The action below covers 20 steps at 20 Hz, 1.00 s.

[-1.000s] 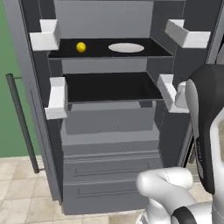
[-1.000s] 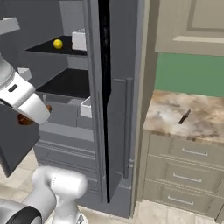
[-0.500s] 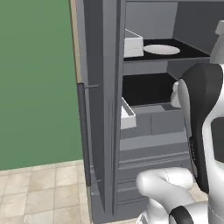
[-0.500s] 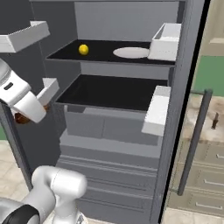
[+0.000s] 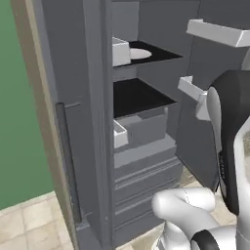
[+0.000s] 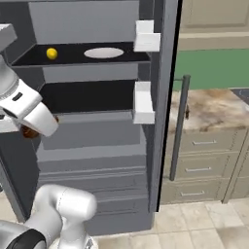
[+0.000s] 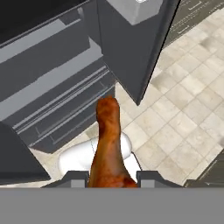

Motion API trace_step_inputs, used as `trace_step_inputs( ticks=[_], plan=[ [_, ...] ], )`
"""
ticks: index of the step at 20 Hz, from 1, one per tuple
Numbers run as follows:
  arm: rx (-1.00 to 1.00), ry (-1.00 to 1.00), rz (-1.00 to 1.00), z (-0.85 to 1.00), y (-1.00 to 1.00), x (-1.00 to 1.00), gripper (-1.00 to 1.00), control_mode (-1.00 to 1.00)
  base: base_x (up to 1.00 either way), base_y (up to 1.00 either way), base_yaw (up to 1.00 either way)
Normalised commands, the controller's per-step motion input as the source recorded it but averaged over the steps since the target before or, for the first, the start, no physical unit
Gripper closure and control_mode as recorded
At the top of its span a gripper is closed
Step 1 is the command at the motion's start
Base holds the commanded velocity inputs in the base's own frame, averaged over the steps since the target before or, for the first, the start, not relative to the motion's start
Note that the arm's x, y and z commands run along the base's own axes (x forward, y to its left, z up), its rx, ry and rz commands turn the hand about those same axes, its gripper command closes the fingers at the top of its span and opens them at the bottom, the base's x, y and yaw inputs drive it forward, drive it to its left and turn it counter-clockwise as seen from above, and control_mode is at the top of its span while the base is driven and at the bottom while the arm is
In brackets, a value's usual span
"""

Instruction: Retrieve the chicken drumstick from the fridge and place it on the cutting board.

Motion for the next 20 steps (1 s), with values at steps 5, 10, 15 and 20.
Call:
trace_step_inputs(
  ticks=[5, 10, 15, 20],
  plan=[
    [0.0, 0.0, 0.0, 0.0, 0.0, 0.0, 1.0, 1.0, -0.21, 0.08, -0.71],
    [0.0, 0.0, 0.0, 0.0, 0.0, 0.0, 1.0, 1.0, -0.53, -0.02, -0.61],
    [0.0, 0.0, 0.0, 0.0, 0.0, 0.0, 1.0, 1.0, -0.46, -0.17, -0.52],
    [0.0, 0.0, 0.0, 0.0, 0.0, 0.0, 1.0, 1.0, -0.39, -0.25, -0.53]
  ],
)
